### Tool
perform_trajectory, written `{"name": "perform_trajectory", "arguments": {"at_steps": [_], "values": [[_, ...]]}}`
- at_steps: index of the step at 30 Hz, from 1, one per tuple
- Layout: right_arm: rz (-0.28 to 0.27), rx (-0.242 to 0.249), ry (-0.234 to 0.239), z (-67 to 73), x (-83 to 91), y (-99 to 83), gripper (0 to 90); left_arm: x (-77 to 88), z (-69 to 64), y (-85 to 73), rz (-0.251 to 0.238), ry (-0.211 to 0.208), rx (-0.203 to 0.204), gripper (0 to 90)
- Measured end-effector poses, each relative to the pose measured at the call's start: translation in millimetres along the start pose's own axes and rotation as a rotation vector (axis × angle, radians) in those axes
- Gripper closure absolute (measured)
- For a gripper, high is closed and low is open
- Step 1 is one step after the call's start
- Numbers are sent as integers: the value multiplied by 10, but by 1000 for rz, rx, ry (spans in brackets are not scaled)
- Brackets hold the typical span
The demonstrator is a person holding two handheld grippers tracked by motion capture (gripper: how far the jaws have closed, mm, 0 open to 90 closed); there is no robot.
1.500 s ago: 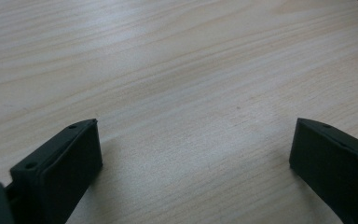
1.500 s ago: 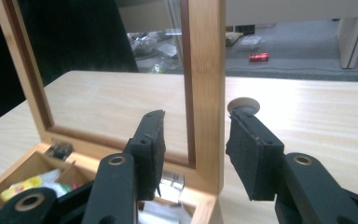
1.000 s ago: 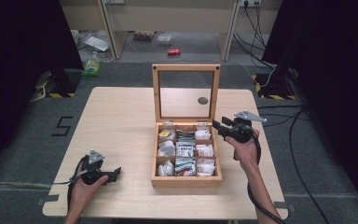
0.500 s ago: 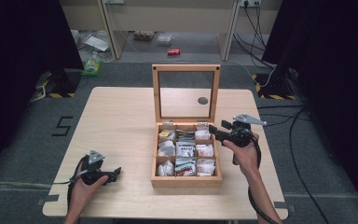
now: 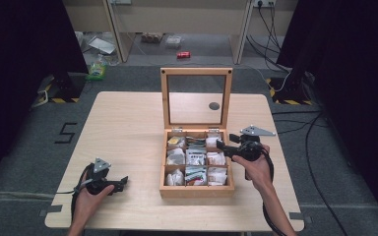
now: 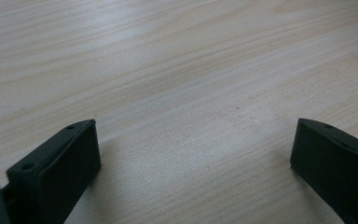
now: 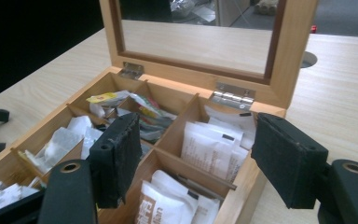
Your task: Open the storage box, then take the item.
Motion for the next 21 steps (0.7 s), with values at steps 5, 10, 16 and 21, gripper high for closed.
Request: {"name": "perform_trajectory", "arguments": {"at_steps": [5,10,16,21], "values": [[13,22,14,69,18,-30,333,-1,-1,1,-1,0,1,6],[26,21,19,86,19,-65,333,-1,-1,1,-1,0,1,6],[23,35,29,108,28,-48,353,0,-1,0,0,0,0,6],[26,68,42,136,32,-52,432,0,-1,1,-1,1,1,7]]}}
Point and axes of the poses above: each handheld gripper's, and its own axes: x roughly backward along the jaws, y roughly out of its top, z roughly to its left, the point moved 10 cm from there along -x, roughly forward along the jaws, and after that the axes turned 5 degrees about -x, right-handed, at the moved point
